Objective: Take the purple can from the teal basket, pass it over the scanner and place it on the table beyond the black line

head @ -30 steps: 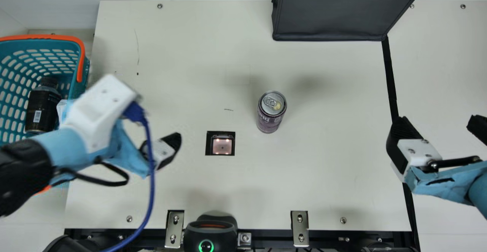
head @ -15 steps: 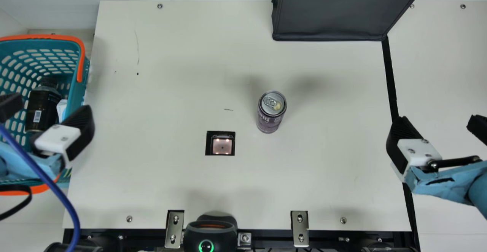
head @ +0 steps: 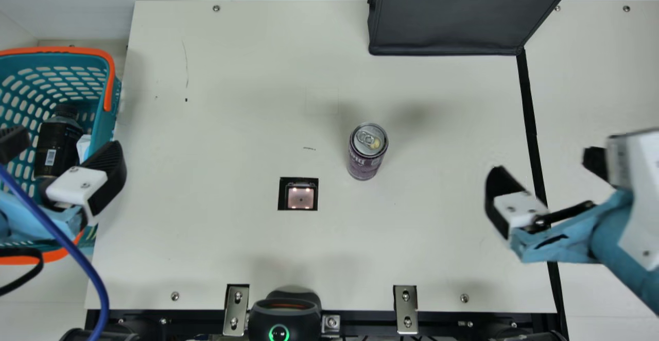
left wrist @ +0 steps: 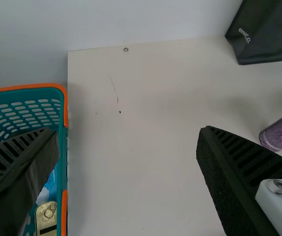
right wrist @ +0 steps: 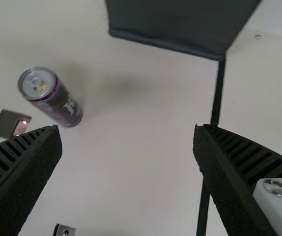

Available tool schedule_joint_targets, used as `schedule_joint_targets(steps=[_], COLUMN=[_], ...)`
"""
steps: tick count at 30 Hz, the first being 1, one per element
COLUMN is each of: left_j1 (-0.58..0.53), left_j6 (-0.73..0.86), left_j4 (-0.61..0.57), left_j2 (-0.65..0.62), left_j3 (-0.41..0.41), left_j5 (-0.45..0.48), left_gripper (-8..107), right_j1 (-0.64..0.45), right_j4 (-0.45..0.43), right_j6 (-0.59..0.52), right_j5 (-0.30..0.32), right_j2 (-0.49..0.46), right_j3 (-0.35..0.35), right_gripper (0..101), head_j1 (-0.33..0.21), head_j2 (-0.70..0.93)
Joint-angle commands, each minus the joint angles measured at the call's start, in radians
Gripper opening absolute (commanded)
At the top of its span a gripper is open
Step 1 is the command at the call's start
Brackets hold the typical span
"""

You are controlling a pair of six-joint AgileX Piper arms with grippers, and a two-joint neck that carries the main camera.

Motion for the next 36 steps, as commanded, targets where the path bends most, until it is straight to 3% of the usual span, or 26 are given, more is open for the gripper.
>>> schedule_joint_targets(steps=[1,8,14,27,36], left_j1=[0.000,0.000,0.000,0.000,0.000], left_j6=[0.000,0.000,0.000,0.000,0.000], left_j4=[0.000,0.000,0.000,0.000,0.000], left_j2=[0.000,0.000,0.000,0.000,0.000], left_j3=[0.000,0.000,0.000,0.000,0.000], left_j5=[0.000,0.000,0.000,0.000,0.000], left_gripper=[90,90,90,90,90], right_j1=[0.032,0.095,0.180,0.391,0.485], right_j4=[0.014,0.055,0.053,-0.039,-0.134], right_j6=[-0.029,-0.059,-0.007,0.252,0.460], right_j5=[-0.001,-0.001,-0.019,-0.086,-0.111], right_j2=[0.019,0.111,0.219,0.449,0.535], right_j3=[0.004,-0.020,-0.066,-0.137,-0.131], right_gripper=[95,95,95,95,95], head_j1=[-0.029,-0.029,-0.029,-0.029,-0.029], head_j2=[0.002,0.002,0.002,0.002,0.002])
